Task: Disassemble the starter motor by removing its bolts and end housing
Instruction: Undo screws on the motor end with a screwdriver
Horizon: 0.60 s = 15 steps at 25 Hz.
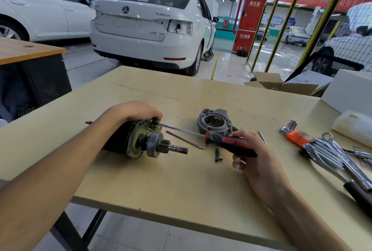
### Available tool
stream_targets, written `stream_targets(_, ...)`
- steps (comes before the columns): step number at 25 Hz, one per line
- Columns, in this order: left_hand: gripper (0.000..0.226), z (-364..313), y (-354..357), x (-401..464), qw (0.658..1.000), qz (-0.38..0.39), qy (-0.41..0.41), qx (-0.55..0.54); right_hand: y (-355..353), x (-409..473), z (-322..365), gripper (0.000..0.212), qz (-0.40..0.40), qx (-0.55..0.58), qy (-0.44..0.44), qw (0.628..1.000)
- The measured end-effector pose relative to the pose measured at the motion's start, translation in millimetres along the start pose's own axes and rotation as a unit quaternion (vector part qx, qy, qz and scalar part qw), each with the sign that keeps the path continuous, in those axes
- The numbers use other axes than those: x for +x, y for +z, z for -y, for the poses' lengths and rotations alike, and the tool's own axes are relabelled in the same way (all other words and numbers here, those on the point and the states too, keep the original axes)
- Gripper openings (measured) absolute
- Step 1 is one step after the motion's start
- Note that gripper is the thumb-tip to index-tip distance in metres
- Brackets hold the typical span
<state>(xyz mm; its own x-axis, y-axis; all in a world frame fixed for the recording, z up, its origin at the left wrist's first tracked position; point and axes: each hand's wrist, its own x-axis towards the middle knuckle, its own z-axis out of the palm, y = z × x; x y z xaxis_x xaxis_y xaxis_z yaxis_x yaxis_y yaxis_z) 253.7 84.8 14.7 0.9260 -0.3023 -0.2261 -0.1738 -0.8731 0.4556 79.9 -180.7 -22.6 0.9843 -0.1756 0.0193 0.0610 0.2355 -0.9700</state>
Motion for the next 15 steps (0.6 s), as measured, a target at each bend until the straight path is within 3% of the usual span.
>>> stream_targets(4,0.024,0.6,-0.5,1.3,1.000,0.007,0.011,0.017,0.4,1.4,0.2,0.035,-0.013,-0.005,-0.029,0.999)
stream_targets(6,0.025,0.5,0.3,2.3,1.000,0.001,0.005,0.011,2.0,2.9,0.5,0.050,0.011,0.068,-0.015,0.997)
stream_targets(8,0.026,-0.2,1.6,2.5,1.000,-0.008,-0.006,0.003,5.4,2.4,1.7,0.042,0.048,0.131,0.020,0.990)
stream_targets(9,0.027,-0.7,2.1,2.6,1.000,-0.012,-0.011,0.001,7.4,0.3,2.6,0.033,0.051,0.124,0.041,0.990)
stream_targets(11,0.027,-0.4,2.1,2.5,1.000,-0.018,-0.015,-0.002,5.6,-0.5,1.6,0.042,0.018,0.023,0.063,0.998)
stream_targets(13,0.026,0.0,1.1,1.0,1.000,-0.015,-0.013,0.000,1.4,-1.2,1.8,0.039,-0.001,-0.076,0.061,0.995)
stream_targets(15,0.030,-0.7,-0.1,-1.5,1.000,-0.006,-0.008,0.012,-2.7,-0.6,2.5,0.027,0.006,-0.069,0.038,0.997)
